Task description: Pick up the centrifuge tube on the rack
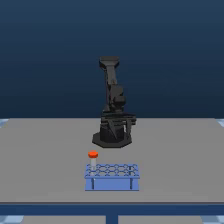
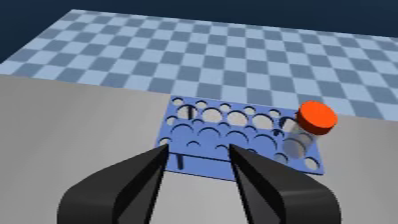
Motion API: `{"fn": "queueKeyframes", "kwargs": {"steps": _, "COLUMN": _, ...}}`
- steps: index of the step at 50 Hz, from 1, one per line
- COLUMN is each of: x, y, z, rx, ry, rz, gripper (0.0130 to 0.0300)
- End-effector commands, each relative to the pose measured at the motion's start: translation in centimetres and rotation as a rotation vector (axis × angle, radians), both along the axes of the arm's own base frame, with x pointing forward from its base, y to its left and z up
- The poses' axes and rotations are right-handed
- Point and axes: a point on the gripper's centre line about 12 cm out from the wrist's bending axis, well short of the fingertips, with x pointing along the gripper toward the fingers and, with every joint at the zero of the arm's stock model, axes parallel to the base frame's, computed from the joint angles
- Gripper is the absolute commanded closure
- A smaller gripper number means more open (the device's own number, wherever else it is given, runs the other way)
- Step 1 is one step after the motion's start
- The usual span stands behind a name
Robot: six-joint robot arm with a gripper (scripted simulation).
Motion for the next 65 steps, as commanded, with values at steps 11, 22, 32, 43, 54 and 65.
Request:
{"fn": "queueKeyframes", "kwargs": {"steps": 11, "x": 0.4, "y": -0.4, "z": 0.1, "rx": 0.007, "ry": 0.003, "rz": -0.011, "gripper": 0.013}}
{"fn": "queueKeyframes", "kwargs": {"steps": 22, "x": 0.7, "y": -0.9, "z": 0.1, "rx": 0.007, "ry": 0.008, "rz": -0.017, "gripper": 0.013}}
{"fn": "queueKeyframes", "kwargs": {"steps": 32, "x": 1.2, "y": -1.4, "z": 0.2, "rx": 0.007, "ry": 0.015, "rz": -0.025, "gripper": 0.013}}
{"fn": "queueKeyframes", "kwargs": {"steps": 43, "x": 2.1, "y": -2.4, "z": 0.3, "rx": 0.007, "ry": 0.026, "rz": -0.039, "gripper": 0.013}}
{"fn": "queueKeyframes", "kwargs": {"steps": 54, "x": 3.2, "y": -3.6, "z": 0.4, "rx": 0.008, "ry": 0.038, "rz": -0.056, "gripper": 0.013}}
{"fn": "queueKeyframes", "kwargs": {"steps": 65, "x": 4.7, "y": -5.3, "z": 0.7, "rx": 0.009, "ry": 0.055, "rz": -0.079, "gripper": 0.013}}
